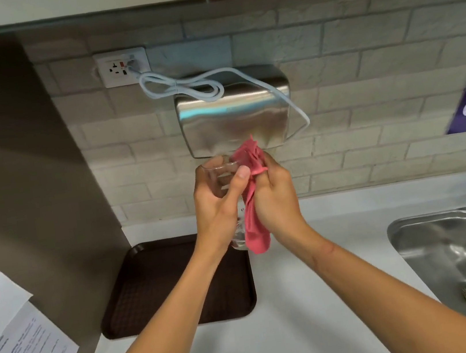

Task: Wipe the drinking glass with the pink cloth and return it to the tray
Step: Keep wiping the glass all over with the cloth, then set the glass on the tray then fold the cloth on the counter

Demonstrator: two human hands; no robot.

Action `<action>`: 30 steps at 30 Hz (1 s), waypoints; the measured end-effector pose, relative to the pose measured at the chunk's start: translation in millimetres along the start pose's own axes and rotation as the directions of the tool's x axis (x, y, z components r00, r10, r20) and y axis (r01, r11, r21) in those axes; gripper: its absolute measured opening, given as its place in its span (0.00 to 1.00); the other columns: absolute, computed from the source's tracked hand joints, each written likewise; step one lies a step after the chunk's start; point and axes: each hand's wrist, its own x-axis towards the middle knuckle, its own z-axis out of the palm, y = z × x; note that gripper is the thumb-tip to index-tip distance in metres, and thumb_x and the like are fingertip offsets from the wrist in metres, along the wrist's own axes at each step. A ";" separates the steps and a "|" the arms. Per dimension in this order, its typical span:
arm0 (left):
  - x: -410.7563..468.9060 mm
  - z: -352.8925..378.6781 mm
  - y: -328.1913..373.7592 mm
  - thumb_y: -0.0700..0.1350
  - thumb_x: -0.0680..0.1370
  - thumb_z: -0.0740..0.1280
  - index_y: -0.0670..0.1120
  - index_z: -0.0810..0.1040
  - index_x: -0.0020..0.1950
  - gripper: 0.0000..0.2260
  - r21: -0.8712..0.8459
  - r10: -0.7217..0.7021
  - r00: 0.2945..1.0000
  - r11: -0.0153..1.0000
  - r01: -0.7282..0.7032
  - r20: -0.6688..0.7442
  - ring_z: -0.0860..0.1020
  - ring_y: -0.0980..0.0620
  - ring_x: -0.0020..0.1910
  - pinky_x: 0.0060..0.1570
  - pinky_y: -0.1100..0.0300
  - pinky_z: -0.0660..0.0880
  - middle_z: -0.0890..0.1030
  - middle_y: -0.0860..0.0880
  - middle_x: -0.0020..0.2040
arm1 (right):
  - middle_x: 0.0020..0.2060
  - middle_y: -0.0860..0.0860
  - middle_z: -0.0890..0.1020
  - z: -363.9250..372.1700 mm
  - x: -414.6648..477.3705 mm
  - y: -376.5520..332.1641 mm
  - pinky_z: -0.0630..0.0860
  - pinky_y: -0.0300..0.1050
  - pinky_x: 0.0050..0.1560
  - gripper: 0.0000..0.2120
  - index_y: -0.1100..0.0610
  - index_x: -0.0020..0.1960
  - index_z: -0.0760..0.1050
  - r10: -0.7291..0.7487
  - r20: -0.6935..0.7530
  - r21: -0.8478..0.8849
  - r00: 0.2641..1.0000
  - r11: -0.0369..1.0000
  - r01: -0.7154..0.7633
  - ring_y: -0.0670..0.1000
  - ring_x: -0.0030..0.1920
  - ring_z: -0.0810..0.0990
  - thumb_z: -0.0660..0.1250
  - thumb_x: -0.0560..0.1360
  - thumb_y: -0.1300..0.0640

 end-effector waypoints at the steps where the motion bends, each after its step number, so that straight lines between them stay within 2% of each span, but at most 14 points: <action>1: -1.9 -0.8 -1.7 0.57 0.73 0.74 0.48 0.75 0.64 0.24 0.003 -0.010 1.000 1.000 0.010 0.018 0.85 0.61 0.53 0.53 0.64 0.80 0.84 0.51 0.54 | 0.50 0.52 0.88 -2.6 4.5 -0.5 0.84 0.51 0.57 0.16 0.53 0.62 0.81 0.047 -0.001 0.015 0.999 0.999 -0.047 0.49 0.52 0.87 0.56 0.85 0.63; 2: -3.1 -1.2 -4.1 0.57 0.73 0.74 0.48 0.75 0.65 0.25 0.012 -0.013 0.999 1.000 0.012 0.029 0.84 0.59 0.56 0.56 0.62 0.80 0.84 0.50 0.56 | 0.50 0.53 0.88 -3.8 7.8 0.0 0.83 0.57 0.59 0.16 0.53 0.60 0.82 0.098 -0.009 0.062 0.995 0.993 -0.097 0.53 0.52 0.87 0.56 0.85 0.62; 4: -4.0 0.0 -8.8 0.57 0.73 0.75 0.48 0.75 0.66 0.26 0.031 0.006 0.999 1.000 -0.007 0.041 0.84 0.52 0.61 0.61 0.54 0.80 0.84 0.48 0.60 | 0.50 0.53 0.89 -3.2 8.1 -1.9 0.83 0.58 0.61 0.15 0.53 0.58 0.82 0.177 -0.061 0.173 0.982 0.971 -0.164 0.54 0.53 0.88 0.57 0.86 0.60; 8: -4.8 6.2 -8.1 0.57 0.73 0.75 0.45 0.75 0.67 0.28 0.004 -0.007 1.000 1.000 0.007 0.012 0.84 0.55 0.58 0.57 0.61 0.80 0.83 0.43 0.61 | 0.47 0.47 0.86 -1.3 -15.9 -2.0 0.82 0.44 0.52 0.04 0.52 0.55 0.79 0.150 -0.185 0.286 0.971 0.954 -0.092 0.45 0.48 0.87 0.64 0.85 0.56; 10: -4.7 7.2 -7.6 0.56 0.74 0.75 0.43 0.75 0.67 0.27 -0.027 -0.025 0.999 0.999 0.024 -0.025 0.84 0.59 0.55 0.55 0.64 0.79 0.84 0.47 0.57 | 0.47 0.45 0.86 -1.8 -31.9 2.7 0.80 0.39 0.50 0.06 0.52 0.59 0.79 0.109 -0.133 0.273 0.985 0.959 -0.070 0.41 0.48 0.85 0.65 0.85 0.55; 12: -3.7 7.6 -7.1 0.55 0.74 0.75 0.39 0.75 0.67 0.29 -0.060 -0.036 0.998 0.998 0.033 -0.048 0.84 0.62 0.52 0.53 0.66 0.79 0.83 0.51 0.54 | 0.56 0.43 0.85 -2.8 -40.6 10.5 0.81 0.37 0.56 0.13 0.49 0.67 0.78 0.049 -0.028 0.228 0.998 0.973 -0.042 0.40 0.57 0.84 0.64 0.84 0.52; 14: -2.3 7.7 -6.6 0.55 0.74 0.76 0.38 0.74 0.69 0.30 -0.066 -0.033 0.999 0.997 0.030 -0.036 0.84 0.62 0.52 0.52 0.65 0.80 0.83 0.49 0.55 | 0.64 0.43 0.83 -5.6 -38.6 16.9 0.79 0.37 0.63 0.20 0.47 0.74 0.73 -0.009 0.076 0.183 0.997 0.983 -0.005 0.41 0.64 0.82 0.63 0.83 0.48; 17: -2.1 7.8 -3.2 0.53 0.73 0.76 0.39 0.73 0.69 0.31 -0.047 -0.016 0.999 0.999 0.018 0.035 0.84 0.62 0.52 0.51 0.66 0.80 0.82 0.44 0.57 | 0.67 0.46 0.81 -11.2 -29.6 28.4 0.77 0.40 0.69 0.27 0.51 0.78 0.66 -0.009 0.204 0.086 0.979 0.996 -0.009 0.42 0.67 0.80 0.61 0.81 0.44; 20: 4.0 0.5 -2.8 0.55 0.74 0.75 0.40 0.77 0.65 0.26 -0.061 -0.024 0.999 0.998 0.025 0.021 0.84 0.60 0.51 0.52 0.66 0.79 0.83 0.49 0.52 | 0.71 0.47 0.78 -11.8 -34.5 41.5 0.76 0.52 0.72 0.26 0.50 0.81 0.62 -0.032 0.247 0.022 0.968 0.999 0.028 0.50 0.71 0.78 0.61 0.85 0.50; 22: 10.3 -5.1 -5.3 0.58 0.74 0.73 0.44 0.79 0.60 0.22 -0.047 -0.027 0.999 0.999 0.026 -0.018 0.84 0.59 0.50 0.52 0.64 0.79 0.83 0.50 0.51 | 0.76 0.48 0.74 -12.8 -36.7 45.6 0.71 0.50 0.77 0.24 0.46 0.81 0.61 -0.082 0.248 0.000 0.965 0.996 0.085 0.48 0.76 0.73 0.59 0.87 0.58; 25: 18.3 -13.4 -16.1 0.54 0.75 0.75 0.49 0.79 0.57 0.15 0.001 -0.033 0.999 0.999 0.033 -0.009 0.82 0.63 0.49 0.53 0.68 0.77 0.81 0.50 0.50 | 0.69 0.46 0.80 -22.7 -29.1 48.7 0.73 0.42 0.73 0.19 0.44 0.75 0.70 -0.039 0.230 0.019 0.972 0.999 0.035 0.44 0.70 0.78 0.58 0.87 0.59; 27: 20.4 -22.5 -32.9 0.48 0.77 0.74 0.45 0.78 0.60 0.14 0.023 -0.070 0.998 0.997 0.070 0.003 0.82 0.67 0.49 0.53 0.72 0.76 0.82 0.50 0.52 | 0.57 0.47 0.87 -32.4 -23.3 50.8 0.79 0.47 0.65 0.14 0.46 0.66 0.79 0.111 0.148 0.129 0.983 0.983 -0.131 0.48 0.59 0.84 0.59 0.87 0.57; 29: 17.2 -35.3 -56.0 0.44 0.80 0.75 0.44 0.79 0.62 0.13 0.050 -0.151 0.989 0.987 0.151 -0.005 0.82 0.70 0.50 0.51 0.75 0.75 0.83 0.50 0.55 | 0.49 0.51 0.89 -41.8 -17.5 52.8 0.82 0.57 0.62 0.12 0.47 0.60 0.81 0.329 0.078 0.302 0.941 0.892 -0.337 0.52 0.51 0.85 0.60 0.87 0.55; 30: 13.7 -41.9 -68.7 0.44 0.79 0.76 0.45 0.80 0.62 0.14 0.069 -0.200 0.980 0.977 0.201 -0.017 0.83 0.68 0.51 0.51 0.74 0.76 0.84 0.49 0.56 | 0.48 0.51 0.89 -46.6 -15.5 53.9 0.81 0.59 0.63 0.11 0.48 0.60 0.81 0.396 0.069 0.375 0.915 0.840 -0.392 0.52 0.49 0.86 0.60 0.87 0.55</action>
